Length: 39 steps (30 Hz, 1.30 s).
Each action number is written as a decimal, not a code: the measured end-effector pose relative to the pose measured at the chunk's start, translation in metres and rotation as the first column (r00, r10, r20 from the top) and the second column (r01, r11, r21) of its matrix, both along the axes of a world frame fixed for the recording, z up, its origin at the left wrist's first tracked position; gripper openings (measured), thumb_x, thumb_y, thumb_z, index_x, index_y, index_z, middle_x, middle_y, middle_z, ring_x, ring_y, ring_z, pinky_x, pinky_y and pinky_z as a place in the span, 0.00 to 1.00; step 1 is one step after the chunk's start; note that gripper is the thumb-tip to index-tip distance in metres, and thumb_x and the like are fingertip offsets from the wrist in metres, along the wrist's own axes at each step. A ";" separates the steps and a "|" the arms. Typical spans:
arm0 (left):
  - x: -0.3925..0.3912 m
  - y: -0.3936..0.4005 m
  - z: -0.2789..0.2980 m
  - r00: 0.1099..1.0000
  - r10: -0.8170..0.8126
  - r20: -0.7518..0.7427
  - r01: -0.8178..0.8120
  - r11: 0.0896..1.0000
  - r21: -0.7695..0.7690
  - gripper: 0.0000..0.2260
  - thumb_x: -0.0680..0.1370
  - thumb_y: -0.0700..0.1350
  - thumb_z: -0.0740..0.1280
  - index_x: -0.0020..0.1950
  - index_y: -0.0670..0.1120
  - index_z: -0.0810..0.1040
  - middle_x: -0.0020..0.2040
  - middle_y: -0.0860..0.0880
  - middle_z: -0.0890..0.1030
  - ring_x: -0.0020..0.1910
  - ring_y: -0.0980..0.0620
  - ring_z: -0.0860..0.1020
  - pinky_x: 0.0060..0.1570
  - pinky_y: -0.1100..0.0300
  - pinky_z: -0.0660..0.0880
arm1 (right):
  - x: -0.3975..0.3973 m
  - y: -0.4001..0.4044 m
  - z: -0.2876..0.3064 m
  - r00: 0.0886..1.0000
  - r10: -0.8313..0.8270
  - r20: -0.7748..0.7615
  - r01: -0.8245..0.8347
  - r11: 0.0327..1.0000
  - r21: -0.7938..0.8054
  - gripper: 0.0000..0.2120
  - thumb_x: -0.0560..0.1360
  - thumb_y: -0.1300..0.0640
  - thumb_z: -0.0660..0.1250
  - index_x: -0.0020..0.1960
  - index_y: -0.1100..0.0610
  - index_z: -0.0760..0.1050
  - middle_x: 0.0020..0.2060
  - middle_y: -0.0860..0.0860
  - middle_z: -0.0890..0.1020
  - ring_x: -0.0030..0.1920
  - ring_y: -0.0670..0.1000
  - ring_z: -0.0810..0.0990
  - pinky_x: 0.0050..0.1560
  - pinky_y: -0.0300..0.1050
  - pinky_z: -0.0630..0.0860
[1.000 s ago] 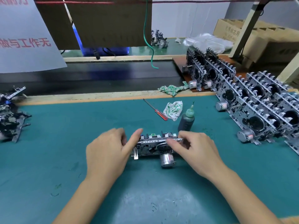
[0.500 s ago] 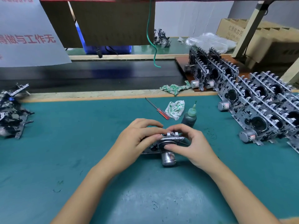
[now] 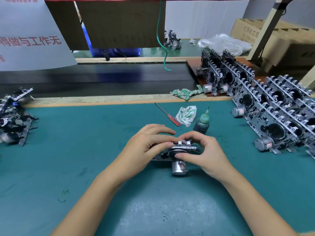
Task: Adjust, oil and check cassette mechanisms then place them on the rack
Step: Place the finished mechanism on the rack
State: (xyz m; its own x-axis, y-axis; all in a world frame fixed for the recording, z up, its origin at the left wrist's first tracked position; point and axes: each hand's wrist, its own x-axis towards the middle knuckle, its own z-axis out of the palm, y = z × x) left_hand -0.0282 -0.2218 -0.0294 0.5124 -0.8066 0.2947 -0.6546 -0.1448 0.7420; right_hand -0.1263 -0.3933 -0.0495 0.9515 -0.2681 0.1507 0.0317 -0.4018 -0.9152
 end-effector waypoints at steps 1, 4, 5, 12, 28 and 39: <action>0.000 0.000 0.000 1.000 0.009 -0.002 -0.009 1.000 0.005 0.11 0.77 0.50 0.62 0.54 0.65 0.76 0.57 0.66 0.76 0.62 0.66 0.68 0.61 0.73 0.61 | 0.000 0.000 0.000 1.000 0.004 0.000 -0.004 1.000 0.008 0.14 0.60 0.50 0.76 0.45 0.43 0.79 0.41 0.43 0.82 0.47 0.51 0.79 0.53 0.47 0.74; 0.000 -0.001 -0.001 1.000 0.017 -0.004 -0.017 1.000 0.010 0.11 0.77 0.50 0.62 0.54 0.64 0.77 0.58 0.66 0.76 0.62 0.66 0.67 0.62 0.73 0.61 | -0.001 0.003 -0.001 0.999 0.025 0.019 -0.026 0.999 0.043 0.16 0.60 0.48 0.76 0.46 0.45 0.78 0.43 0.43 0.82 0.47 0.48 0.79 0.51 0.41 0.74; 0.000 -0.001 0.000 1.000 0.020 -0.002 -0.020 1.000 0.010 0.11 0.77 0.51 0.62 0.55 0.64 0.77 0.57 0.66 0.76 0.62 0.66 0.67 0.62 0.73 0.61 | -0.001 0.003 -0.002 0.999 0.033 0.021 -0.034 0.998 0.046 0.17 0.60 0.48 0.76 0.48 0.45 0.77 0.45 0.44 0.82 0.48 0.48 0.79 0.52 0.40 0.74; 0.000 -0.001 -0.001 1.000 0.024 -0.004 -0.024 1.000 -0.002 0.11 0.77 0.50 0.62 0.54 0.65 0.77 0.57 0.66 0.76 0.60 0.66 0.70 0.61 0.72 0.63 | 0.000 0.001 -0.005 0.999 -0.043 0.005 0.043 0.999 0.011 0.18 0.62 0.59 0.80 0.41 0.39 0.79 0.43 0.48 0.81 0.47 0.49 0.79 0.51 0.41 0.73; -0.001 -0.001 0.000 0.999 0.044 -0.005 -0.044 0.999 0.026 0.10 0.77 0.51 0.62 0.53 0.64 0.79 0.58 0.67 0.75 0.61 0.62 0.72 0.62 0.66 0.65 | -0.020 0.004 -0.009 0.996 -0.077 0.044 0.087 0.940 -0.331 0.20 0.65 0.37 0.67 0.54 0.45 0.76 0.48 0.37 0.79 0.53 0.40 0.75 0.54 0.34 0.69; 0.000 -0.001 -0.001 0.999 0.041 0.016 -0.042 0.998 0.036 0.11 0.78 0.50 0.61 0.55 0.59 0.82 0.57 0.65 0.77 0.60 0.61 0.73 0.60 0.66 0.66 | -0.025 -0.004 -0.012 0.987 -0.074 0.146 0.158 0.653 -0.741 0.18 0.70 0.41 0.62 0.42 0.55 0.80 0.37 0.45 0.79 0.43 0.48 0.76 0.47 0.39 0.67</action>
State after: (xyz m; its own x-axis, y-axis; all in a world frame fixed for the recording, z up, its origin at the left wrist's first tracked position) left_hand -0.0279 -0.2229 -0.0307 0.5414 -0.7951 0.2735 -0.6589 -0.1992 0.7254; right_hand -0.1516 -0.3976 -0.0618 0.8902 -0.1316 0.4361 0.0047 -0.9547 -0.2975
